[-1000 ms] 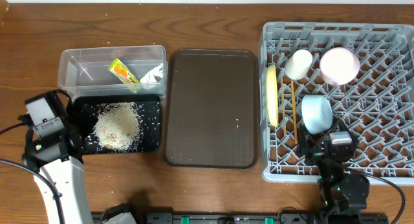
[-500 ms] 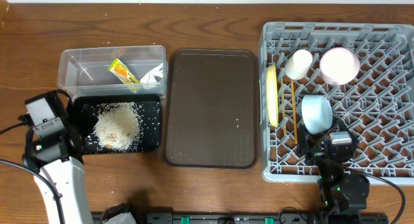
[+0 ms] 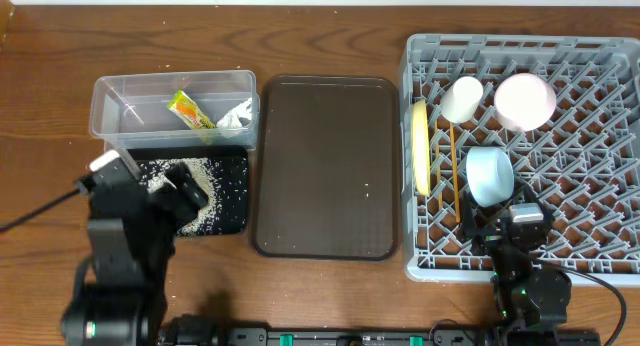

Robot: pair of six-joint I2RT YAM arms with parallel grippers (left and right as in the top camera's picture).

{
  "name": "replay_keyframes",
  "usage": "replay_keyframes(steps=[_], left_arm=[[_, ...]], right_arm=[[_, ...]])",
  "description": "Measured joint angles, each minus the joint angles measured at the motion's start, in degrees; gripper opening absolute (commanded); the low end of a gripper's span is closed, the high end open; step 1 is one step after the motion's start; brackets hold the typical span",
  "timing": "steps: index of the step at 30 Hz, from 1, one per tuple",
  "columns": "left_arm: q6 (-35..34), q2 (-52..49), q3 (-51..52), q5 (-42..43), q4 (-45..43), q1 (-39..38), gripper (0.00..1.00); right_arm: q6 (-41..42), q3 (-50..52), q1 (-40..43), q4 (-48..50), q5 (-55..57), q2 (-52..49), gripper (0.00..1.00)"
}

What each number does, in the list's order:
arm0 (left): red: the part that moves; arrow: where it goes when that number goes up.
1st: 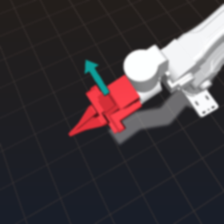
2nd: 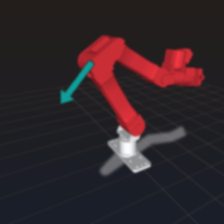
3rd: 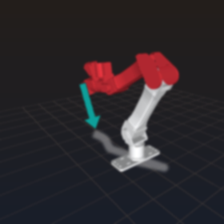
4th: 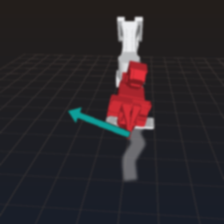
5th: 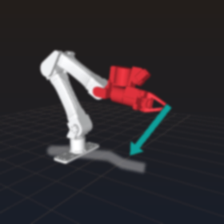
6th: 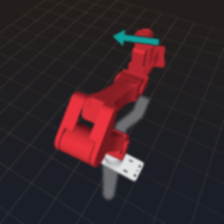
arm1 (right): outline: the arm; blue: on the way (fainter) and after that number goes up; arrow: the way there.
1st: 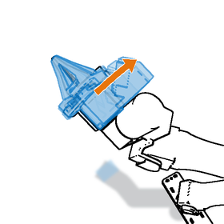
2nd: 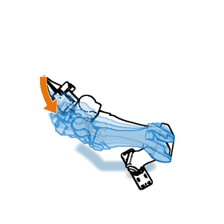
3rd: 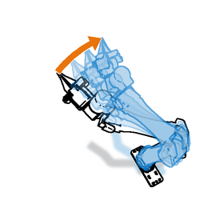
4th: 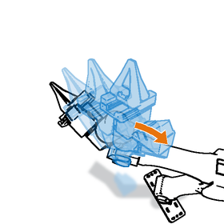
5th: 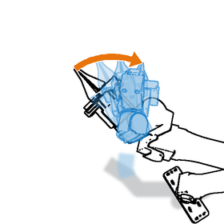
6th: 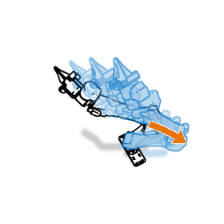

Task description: Sort waste into correct bins and load items into the dishwasher rack

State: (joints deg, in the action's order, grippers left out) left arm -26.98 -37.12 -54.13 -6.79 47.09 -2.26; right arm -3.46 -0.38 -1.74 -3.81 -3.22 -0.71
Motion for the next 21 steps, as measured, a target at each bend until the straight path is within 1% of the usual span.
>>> replay_keyframes(steps=[3,7,10,13,17,21], left_arm=[[0.0,5.62,0.0,-0.02,2.23,-2.12,0.89],[0.0,14.29,1.31,-0.02,4.98,-2.73,0.9],[0.0,20.37,5.2,-0.02,5.4,-2.73,0.89],[-0.02,25.92,11.78,-0.04,4.48,-2.73,0.9],[0.0,32.11,22.23,0.15,-4.26,-2.73,0.89],[-0.02,36.15,31.98,1.42,-19.78,-2.75,0.89]], right_arm=[[0.0,0.0,0.0,0.0,0.0,0.0,0.99],[-0.02,0.0,0.0,0.02,-0.02,0.0,0.99],[-0.07,0.0,0.0,0.0,-0.02,0.0,0.99],[-0.11,0.0,0.0,0.02,-0.02,0.02,0.99],[-0.11,0.0,0.0,0.0,-0.04,0.02,0.99],[-0.13,0.0,0.0,0.0,-0.04,0.02,0.99]])
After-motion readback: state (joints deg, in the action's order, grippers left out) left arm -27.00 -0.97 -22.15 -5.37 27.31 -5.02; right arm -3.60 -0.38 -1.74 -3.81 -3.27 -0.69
